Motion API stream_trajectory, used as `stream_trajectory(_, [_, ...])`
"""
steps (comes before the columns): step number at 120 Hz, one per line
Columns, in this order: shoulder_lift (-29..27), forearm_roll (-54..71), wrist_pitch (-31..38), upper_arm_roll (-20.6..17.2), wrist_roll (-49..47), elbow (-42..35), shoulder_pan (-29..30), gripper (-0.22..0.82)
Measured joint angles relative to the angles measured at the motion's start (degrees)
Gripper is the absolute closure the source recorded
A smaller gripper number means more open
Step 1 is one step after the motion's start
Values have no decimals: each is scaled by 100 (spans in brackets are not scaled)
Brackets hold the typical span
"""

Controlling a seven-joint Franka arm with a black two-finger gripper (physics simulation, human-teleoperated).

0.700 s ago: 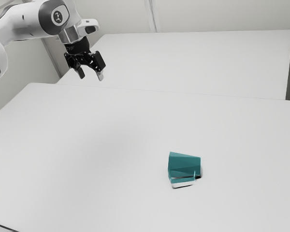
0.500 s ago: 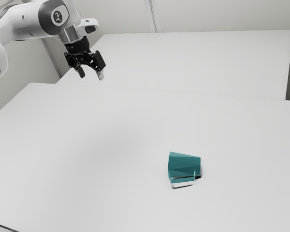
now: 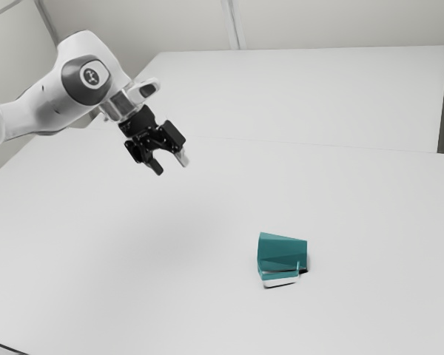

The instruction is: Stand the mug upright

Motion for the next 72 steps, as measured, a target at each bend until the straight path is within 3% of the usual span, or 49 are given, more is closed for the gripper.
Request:
stream_trajectory(41, [62, -1550, 1565, -715, 227, -1522, -103, 0])
stream_trajectory(72, [728, -2336, 2406, -1114, 555, -1526, -351, 0])
